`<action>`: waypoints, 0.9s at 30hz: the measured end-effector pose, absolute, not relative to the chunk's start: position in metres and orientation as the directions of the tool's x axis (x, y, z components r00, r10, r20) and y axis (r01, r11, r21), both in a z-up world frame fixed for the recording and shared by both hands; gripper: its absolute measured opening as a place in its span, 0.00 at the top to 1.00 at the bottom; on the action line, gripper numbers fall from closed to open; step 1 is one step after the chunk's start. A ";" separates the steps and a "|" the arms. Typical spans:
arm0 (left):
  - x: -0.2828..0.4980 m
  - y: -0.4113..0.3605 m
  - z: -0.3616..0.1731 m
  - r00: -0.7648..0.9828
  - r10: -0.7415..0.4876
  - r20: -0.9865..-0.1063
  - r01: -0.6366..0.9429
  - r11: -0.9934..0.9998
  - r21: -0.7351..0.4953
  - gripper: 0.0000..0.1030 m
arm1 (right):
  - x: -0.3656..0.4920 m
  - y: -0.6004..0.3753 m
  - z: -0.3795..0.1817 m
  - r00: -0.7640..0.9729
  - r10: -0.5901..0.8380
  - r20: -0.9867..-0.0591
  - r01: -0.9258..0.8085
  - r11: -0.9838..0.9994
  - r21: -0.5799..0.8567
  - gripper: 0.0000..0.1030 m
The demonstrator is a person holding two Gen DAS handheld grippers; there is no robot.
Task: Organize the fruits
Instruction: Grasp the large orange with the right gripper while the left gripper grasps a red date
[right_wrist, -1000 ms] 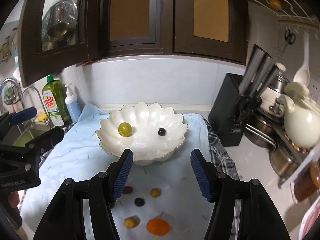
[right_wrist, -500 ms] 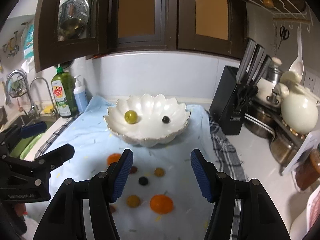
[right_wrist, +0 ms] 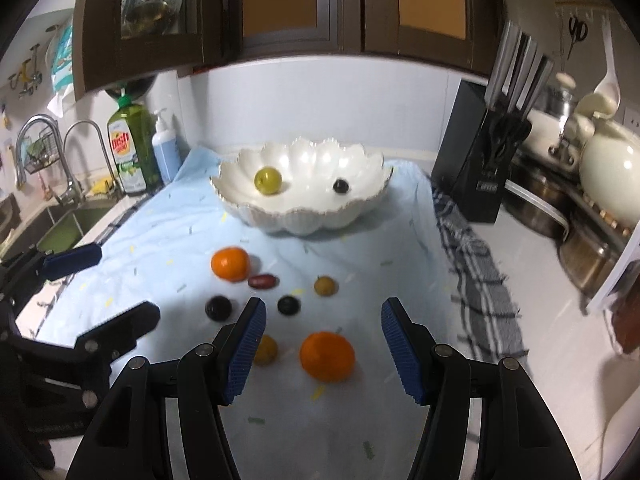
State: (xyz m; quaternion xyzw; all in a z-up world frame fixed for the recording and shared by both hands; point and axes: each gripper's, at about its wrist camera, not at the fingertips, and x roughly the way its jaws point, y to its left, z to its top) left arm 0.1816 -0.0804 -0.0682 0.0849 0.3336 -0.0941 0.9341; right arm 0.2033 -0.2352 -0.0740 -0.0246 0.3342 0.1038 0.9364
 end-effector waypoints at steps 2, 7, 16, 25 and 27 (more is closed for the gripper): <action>0.180 -0.084 -0.075 0.748 -0.121 -0.653 0.242 0.965 0.098 0.22 | 0.204 -0.237 -0.081 0.741 0.183 -0.646 -0.209 0.977 0.037 0.41; 0.180 -0.091 -0.090 0.719 -0.124 -0.684 0.253 0.963 0.091 0.28 | 0.205 -0.237 -0.095 0.717 0.184 -0.672 -0.209 0.977 0.044 0.41; 0.186 -0.099 -0.118 0.654 -0.128 -0.746 0.275 0.959 0.076 0.40 | 0.213 -0.236 -0.118 0.672 0.183 -0.717 -0.202 0.977 0.060 0.41; 0.197 -0.099 -0.136 0.607 -0.142 -0.782 0.275 0.961 0.038 0.54 | 0.225 -0.237 -0.133 0.639 0.177 -0.749 -0.192 0.979 0.068 0.41; 0.200 -0.100 -0.139 0.595 -0.148 -0.790 0.280 0.960 0.031 0.55 | 0.228 -0.237 -0.136 0.629 0.180 -0.756 -0.191 0.979 0.074 0.41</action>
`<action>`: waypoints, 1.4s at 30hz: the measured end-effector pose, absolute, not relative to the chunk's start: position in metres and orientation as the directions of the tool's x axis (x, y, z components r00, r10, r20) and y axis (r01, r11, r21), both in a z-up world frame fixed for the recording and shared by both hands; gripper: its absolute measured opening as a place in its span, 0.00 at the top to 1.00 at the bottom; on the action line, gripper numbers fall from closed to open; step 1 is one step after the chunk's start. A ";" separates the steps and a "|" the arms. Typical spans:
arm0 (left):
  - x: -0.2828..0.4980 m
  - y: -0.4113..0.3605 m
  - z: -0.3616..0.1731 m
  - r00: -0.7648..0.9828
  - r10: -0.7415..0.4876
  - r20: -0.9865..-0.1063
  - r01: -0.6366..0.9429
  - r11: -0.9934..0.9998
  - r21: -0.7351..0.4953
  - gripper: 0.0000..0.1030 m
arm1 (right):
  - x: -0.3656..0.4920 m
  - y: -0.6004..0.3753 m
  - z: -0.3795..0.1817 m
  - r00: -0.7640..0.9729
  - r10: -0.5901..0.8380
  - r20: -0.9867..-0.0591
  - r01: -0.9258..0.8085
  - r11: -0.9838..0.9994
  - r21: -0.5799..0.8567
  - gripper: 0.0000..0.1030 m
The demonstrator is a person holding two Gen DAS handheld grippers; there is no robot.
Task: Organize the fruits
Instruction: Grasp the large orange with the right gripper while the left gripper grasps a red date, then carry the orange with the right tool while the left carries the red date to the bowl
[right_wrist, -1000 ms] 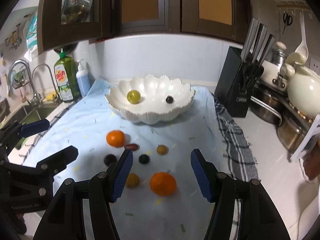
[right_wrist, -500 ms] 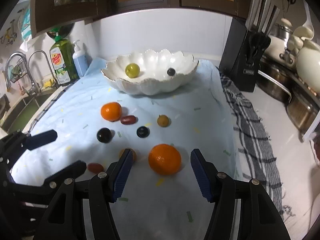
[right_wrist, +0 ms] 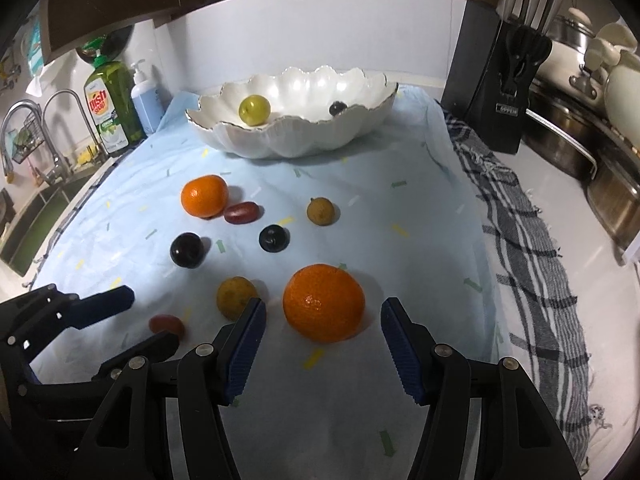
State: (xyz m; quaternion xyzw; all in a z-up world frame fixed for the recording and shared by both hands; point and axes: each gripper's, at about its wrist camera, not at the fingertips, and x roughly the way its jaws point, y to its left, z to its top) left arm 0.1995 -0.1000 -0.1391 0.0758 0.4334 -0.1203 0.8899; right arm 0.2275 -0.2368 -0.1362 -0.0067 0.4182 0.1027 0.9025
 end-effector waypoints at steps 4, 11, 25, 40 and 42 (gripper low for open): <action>0.204 -0.102 -0.144 0.578 -0.158 -0.801 0.287 0.958 0.019 0.61 | 0.231 -0.236 -0.141 0.614 0.183 -0.768 -0.189 0.979 0.082 0.41; 0.209 -0.101 -0.152 0.554 -0.165 -0.816 0.287 0.958 0.002 0.71 | 0.236 -0.234 -0.148 0.588 0.188 -0.787 -0.192 0.977 0.090 0.53; 0.207 -0.092 -0.138 0.597 -0.185 -0.781 0.268 0.963 -0.023 0.75 | 0.229 -0.232 -0.141 0.613 0.186 -0.768 -0.203 0.976 0.074 0.59; 0.207 -0.076 -0.096 0.684 -0.243 -0.687 0.302 0.953 -0.036 0.75 | 0.217 -0.222 -0.105 0.675 0.188 -0.713 -0.192 0.978 0.077 0.59; 0.209 -0.070 -0.089 0.690 -0.261 -0.676 0.309 0.950 -0.052 0.75 | 0.217 -0.221 -0.099 0.686 0.184 -0.704 -0.186 0.980 0.075 0.59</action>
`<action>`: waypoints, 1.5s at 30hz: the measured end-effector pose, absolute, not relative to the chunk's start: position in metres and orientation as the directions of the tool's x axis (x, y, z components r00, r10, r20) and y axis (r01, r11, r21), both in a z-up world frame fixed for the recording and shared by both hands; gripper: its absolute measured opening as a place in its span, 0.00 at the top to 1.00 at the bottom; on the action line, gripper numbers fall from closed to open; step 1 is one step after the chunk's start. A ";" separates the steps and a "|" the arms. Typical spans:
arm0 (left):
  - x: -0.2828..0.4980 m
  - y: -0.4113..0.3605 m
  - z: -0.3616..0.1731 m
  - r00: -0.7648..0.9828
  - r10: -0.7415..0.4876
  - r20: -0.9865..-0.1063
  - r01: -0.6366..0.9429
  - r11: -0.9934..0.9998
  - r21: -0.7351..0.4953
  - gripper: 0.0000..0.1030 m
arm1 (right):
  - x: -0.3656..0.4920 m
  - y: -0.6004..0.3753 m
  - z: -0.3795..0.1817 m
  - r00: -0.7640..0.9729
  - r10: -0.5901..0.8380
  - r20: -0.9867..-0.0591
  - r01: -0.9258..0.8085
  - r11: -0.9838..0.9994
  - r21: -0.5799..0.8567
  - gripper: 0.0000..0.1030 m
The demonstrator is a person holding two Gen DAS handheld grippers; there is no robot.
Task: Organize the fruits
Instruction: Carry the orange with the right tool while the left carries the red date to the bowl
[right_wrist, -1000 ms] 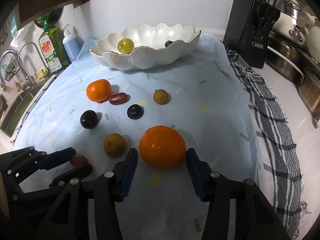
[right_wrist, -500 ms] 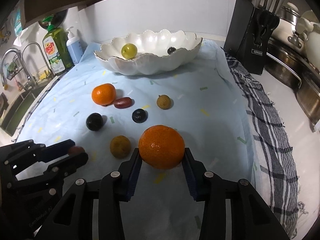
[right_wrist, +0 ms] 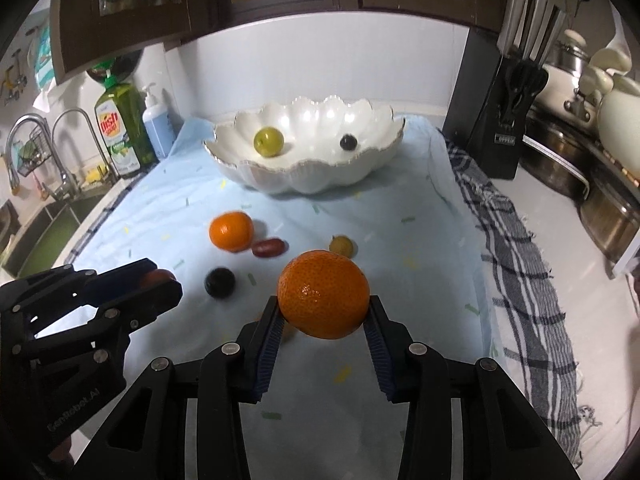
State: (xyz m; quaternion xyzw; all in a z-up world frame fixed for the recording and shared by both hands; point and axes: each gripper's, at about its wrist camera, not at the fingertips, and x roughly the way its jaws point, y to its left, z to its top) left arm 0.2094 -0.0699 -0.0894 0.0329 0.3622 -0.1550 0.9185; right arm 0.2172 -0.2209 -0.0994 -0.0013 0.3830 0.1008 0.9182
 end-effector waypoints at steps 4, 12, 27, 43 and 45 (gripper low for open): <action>0.213 -0.063 -0.078 0.711 -0.270 -0.649 0.315 0.948 -0.049 0.75 | 0.218 -0.216 -0.088 0.707 0.181 -0.684 -0.176 0.981 0.078 0.59; 0.228 -0.049 -0.059 0.742 -0.282 -0.609 0.326 0.945 -0.041 0.75 | 0.228 -0.202 -0.066 0.748 0.178 -0.639 -0.166 0.983 0.079 0.59; 0.264 -0.030 -0.031 0.800 -0.279 -0.531 0.316 0.949 -0.023 0.75 | 0.266 -0.188 -0.040 0.786 0.167 -0.596 -0.163 0.985 0.061 0.59; 0.332 -0.031 -0.002 0.833 -0.263 -0.486 0.310 0.950 0.019 0.75 | 0.343 -0.184 -0.028 0.773 0.199 -0.603 -0.194 0.978 0.074 0.59; 0.344 -0.033 -0.003 0.823 -0.267 -0.502 0.316 0.949 0.013 0.75 | 0.356 -0.185 -0.028 0.762 0.202 -0.615 -0.196 0.978 0.078 0.59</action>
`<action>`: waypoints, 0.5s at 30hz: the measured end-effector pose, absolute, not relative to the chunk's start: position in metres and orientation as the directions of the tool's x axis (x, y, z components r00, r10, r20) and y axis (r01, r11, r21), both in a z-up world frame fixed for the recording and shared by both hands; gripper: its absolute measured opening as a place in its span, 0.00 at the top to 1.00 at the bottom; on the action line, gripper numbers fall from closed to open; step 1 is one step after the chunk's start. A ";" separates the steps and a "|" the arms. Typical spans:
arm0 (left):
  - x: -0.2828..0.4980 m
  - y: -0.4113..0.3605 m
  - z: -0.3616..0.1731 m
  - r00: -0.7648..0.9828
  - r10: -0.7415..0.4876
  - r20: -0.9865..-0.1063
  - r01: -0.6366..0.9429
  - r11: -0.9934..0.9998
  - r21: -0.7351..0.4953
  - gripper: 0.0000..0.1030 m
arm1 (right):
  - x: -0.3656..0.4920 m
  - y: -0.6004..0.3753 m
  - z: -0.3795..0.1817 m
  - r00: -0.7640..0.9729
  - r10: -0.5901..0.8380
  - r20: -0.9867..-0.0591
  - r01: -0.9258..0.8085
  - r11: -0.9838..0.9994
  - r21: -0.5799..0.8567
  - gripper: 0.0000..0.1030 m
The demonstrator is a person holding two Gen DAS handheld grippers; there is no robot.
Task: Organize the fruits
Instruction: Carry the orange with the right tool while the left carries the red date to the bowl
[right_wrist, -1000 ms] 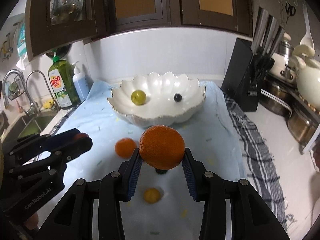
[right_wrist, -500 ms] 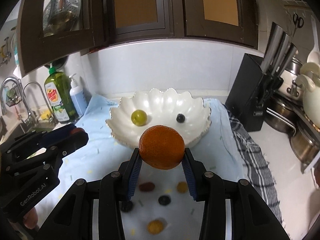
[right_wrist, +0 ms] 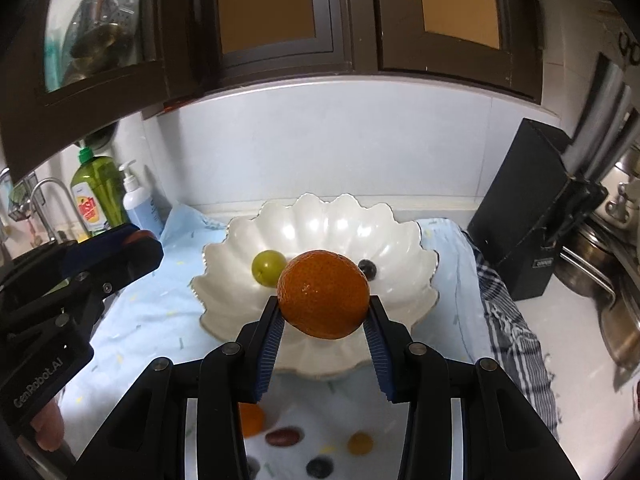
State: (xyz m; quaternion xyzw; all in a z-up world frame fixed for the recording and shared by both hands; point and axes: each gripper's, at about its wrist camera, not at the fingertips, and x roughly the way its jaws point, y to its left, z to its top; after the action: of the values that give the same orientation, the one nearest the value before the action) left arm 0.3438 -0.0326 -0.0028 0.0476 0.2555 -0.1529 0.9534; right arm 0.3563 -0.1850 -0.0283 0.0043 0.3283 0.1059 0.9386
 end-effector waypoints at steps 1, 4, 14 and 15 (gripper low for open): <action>0.351 -0.033 -0.004 0.817 -0.265 -0.513 0.315 0.949 0.012 0.75 | 0.362 -0.185 -0.029 0.755 0.209 -0.621 -0.203 0.976 0.081 0.59; 0.368 -0.035 -0.010 0.792 -0.269 -0.548 0.319 0.948 -0.003 0.75 | 0.379 -0.184 -0.032 0.735 0.212 -0.644 -0.209 0.974 0.082 0.59; 0.421 -0.048 -0.046 0.684 -0.226 -0.694 0.329 0.944 0.017 0.75 | 0.427 -0.181 -0.064 0.627 0.219 -0.747 -0.248 0.966 0.075 0.59; 0.426 -0.048 -0.050 0.672 -0.225 -0.706 0.330 0.944 0.014 0.75 | 0.431 -0.182 -0.068 0.617 0.218 -0.756 -0.247 0.966 0.076 0.59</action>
State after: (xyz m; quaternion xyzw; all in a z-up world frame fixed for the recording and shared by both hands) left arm 0.4261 -0.0483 -0.0501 0.0705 0.3755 -0.1522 0.9115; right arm 0.4311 -0.1817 -0.0676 -0.0176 0.4180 0.1293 0.8990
